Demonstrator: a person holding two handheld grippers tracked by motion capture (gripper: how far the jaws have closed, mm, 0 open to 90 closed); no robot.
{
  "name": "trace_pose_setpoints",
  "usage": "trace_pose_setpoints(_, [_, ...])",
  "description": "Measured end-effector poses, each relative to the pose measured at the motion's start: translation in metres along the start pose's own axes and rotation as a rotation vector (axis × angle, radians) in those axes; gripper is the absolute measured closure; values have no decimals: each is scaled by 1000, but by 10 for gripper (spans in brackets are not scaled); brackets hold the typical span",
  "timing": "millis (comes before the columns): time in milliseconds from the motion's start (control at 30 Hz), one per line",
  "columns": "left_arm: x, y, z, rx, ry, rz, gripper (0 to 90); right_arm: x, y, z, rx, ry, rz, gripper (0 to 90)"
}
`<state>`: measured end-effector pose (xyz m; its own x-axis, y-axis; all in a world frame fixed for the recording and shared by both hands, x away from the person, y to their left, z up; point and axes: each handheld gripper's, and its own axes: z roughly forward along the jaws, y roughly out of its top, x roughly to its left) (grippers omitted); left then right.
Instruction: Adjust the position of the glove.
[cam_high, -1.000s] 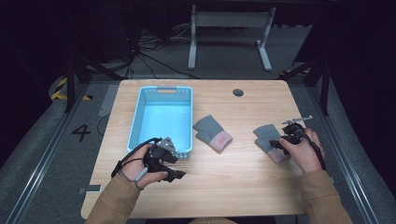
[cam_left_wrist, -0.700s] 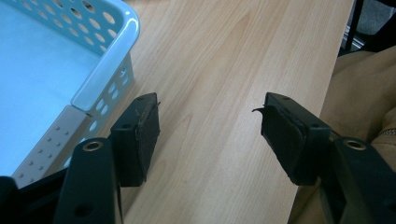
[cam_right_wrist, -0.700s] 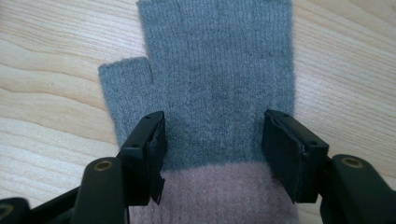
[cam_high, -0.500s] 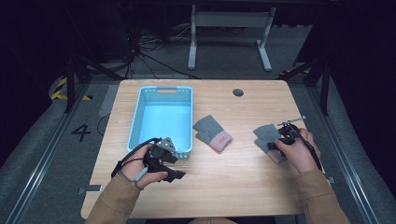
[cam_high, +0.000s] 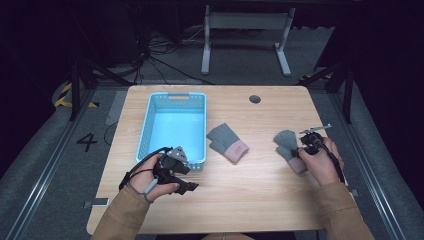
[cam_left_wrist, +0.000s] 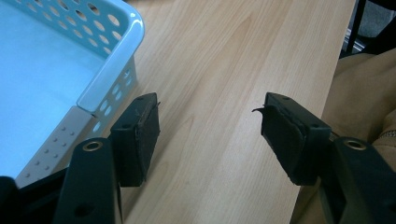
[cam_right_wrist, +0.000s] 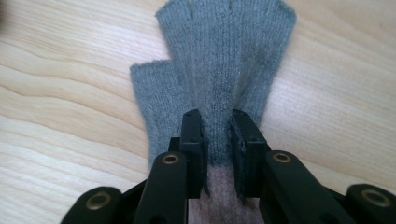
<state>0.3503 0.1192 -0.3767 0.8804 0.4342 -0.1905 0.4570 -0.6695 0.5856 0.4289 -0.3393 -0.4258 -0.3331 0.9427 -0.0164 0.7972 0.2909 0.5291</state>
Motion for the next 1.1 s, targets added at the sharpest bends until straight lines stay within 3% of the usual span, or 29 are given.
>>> trace_pose_setpoints(167, [0,1,0,-3,1,3,381,4,2,-14,-44,12,-27,770])
trace_pose_setpoints(300, [-1,4,1,-4,-7,13,380,12,3,-29,-90,55,-81,762])
trace_pose_setpoints(467, [0,7,2,-5,-11,23,380,23,2,-41,-105,92,-147,759])
trace_pose_setpoints(533, [0,9,3,-6,-13,26,381,34,1,-47,-106,141,-209,757])
trace_pose_setpoints(633, [-1,12,4,-5,-19,37,380,42,1,-51,-107,160,-252,755])
trace_pose_setpoints(667, [-1,13,5,-2,-22,36,380,49,0,-54,-108,177,-296,754])
trace_pose_setpoints(833, [-2,17,6,-3,-24,47,380,61,-3,-56,-95,211,-355,751])
trace_pose_setpoints(867, [-2,17,7,-2,-26,52,379,67,-4,-56,-87,228,-395,750])
trace_pose_setpoints(933, [-2,18,7,-1,-27,52,379,68,-5,-56,-82,237,-405,750])
trace_pose_setpoints(967, [-1,18,7,-1,-27,51,379,75,-6,-55,-76,256,-448,750])
trace_pose_setpoints(1033, [-1,19,7,-3,-28,50,380,81,-8,-53,-66,275,-487,750])
trace_pose_setpoints(1100, [-1,19,7,-3,-28,50,380,85,-8,-52,-58,285,-500,750])
